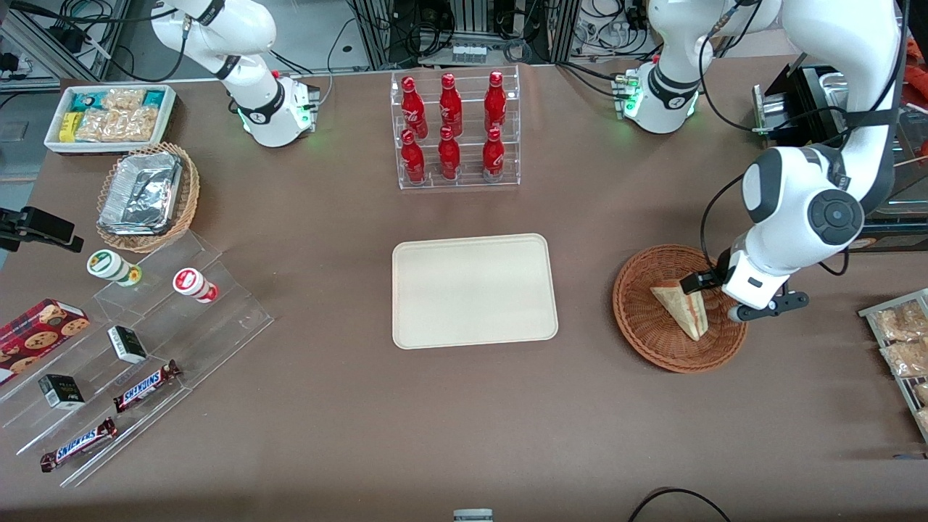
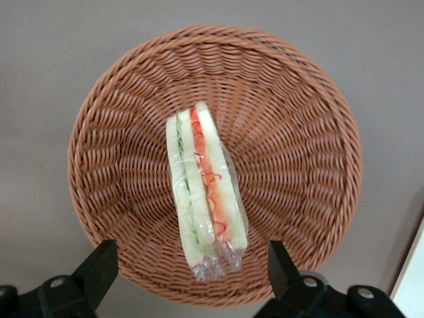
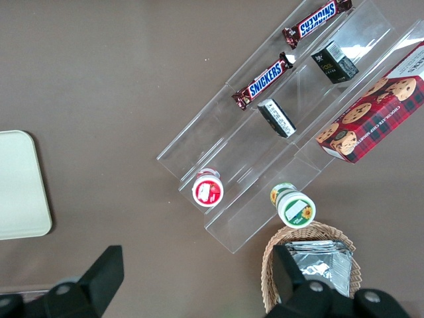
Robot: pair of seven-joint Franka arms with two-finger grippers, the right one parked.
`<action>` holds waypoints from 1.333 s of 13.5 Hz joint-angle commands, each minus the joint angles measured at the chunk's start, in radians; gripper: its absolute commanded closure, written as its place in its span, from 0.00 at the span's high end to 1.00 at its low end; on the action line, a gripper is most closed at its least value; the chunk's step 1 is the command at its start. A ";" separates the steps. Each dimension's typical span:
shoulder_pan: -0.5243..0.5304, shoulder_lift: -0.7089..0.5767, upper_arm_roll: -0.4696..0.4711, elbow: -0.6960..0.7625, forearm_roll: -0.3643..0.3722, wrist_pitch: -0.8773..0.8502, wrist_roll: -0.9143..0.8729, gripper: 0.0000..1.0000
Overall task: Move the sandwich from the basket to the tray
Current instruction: 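Lower the open left gripper around the sandwich and close it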
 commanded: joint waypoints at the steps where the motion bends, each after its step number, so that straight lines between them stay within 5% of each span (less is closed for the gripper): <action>1: -0.003 -0.035 0.001 -0.048 -0.010 0.055 -0.192 1.00; 5: -0.001 -0.017 0.001 -0.053 -0.061 0.110 -0.382 1.00; 18: -0.006 0.074 0.001 -0.076 -0.088 0.147 -0.386 1.00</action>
